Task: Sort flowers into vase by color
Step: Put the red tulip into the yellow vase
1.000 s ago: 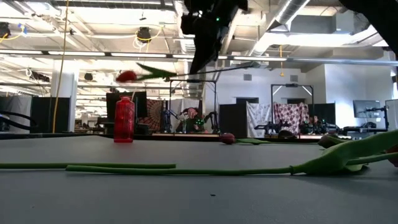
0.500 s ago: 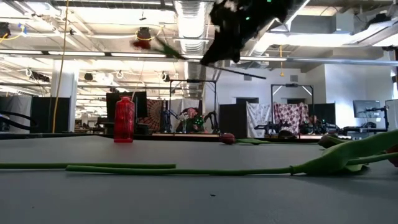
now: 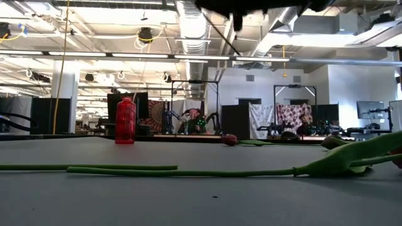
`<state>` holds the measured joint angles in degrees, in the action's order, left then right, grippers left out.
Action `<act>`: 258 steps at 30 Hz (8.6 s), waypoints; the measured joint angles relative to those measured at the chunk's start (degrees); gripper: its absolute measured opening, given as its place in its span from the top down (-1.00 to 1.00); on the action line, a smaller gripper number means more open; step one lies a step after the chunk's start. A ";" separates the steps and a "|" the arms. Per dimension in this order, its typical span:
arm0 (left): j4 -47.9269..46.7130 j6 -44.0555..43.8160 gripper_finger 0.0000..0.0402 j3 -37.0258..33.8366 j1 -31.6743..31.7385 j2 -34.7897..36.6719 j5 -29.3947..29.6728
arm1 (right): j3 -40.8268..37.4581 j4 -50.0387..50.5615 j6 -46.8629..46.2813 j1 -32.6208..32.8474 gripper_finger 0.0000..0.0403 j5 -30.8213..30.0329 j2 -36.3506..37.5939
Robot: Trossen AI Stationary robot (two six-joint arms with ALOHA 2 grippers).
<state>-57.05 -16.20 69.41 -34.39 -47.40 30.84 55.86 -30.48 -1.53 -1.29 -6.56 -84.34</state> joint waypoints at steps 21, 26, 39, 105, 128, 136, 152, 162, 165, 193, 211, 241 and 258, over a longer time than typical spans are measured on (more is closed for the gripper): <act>39.68 18.28 0.24 -12.03 7.37 -1.47 -0.80 | 12.22 -39.63 0.05 7.16 0.91 0.35 -22.82; 43.53 17.25 0.24 -13.42 10.10 -1.54 -4.67 | 16.14 -38.19 1.92 8.14 0.91 0.42 -24.83; 50.82 17.97 0.24 -13.49 15.83 -3.10 -8.00 | 16.96 -36.64 3.47 8.85 0.91 0.45 -24.75; 36.85 9.90 1.00 -4.30 15.72 3.73 -19.34 | 20.47 19.89 -9.82 16.58 -0.16 2.21 -15.28; 23.31 3.66 1.00 -4.00 12.96 8.26 -26.93 | 28.50 43.84 -37.30 36.49 0.55 9.59 -26.50; 18.77 0.57 1.00 -4.04 12.06 8.04 -29.11 | 42.92 57.98 -38.14 36.60 0.71 12.74 -35.50; 34.03 4.26 1.00 -10.19 -13.36 4.83 -18.67 | 49.46 65.60 -37.68 37.53 0.88 9.35 -38.81; 45.11 10.36 1.00 -13.73 -24.97 0.05 -9.94 | 49.44 68.24 -35.51 35.72 0.84 6.48 -38.76; 47.25 10.70 1.00 -13.70 -27.22 -1.97 -8.27 | 49.44 68.39 -35.39 35.03 0.85 6.46 -38.76; 63.38 10.99 1.00 -20.29 -37.90 -15.95 16.01 | 49.44 65.24 -26.22 28.23 0.86 -10.03 -38.74; 64.45 9.79 1.00 -21.94 -39.45 -16.28 19.40 | 49.42 63.20 -21.75 22.47 0.86 -14.30 -38.72; 69.71 0.66 1.00 -29.00 -41.37 -23.02 28.16 | 49.42 64.06 -20.86 21.47 0.86 -10.76 -38.61; 66.86 -7.36 1.00 -31.50 -41.35 -23.02 26.84 | 48.74 67.59 -18.25 28.06 0.88 19.53 -35.84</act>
<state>9.81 -23.56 37.91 -75.75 -70.41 57.68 104.59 37.11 -19.77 26.77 12.97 -120.19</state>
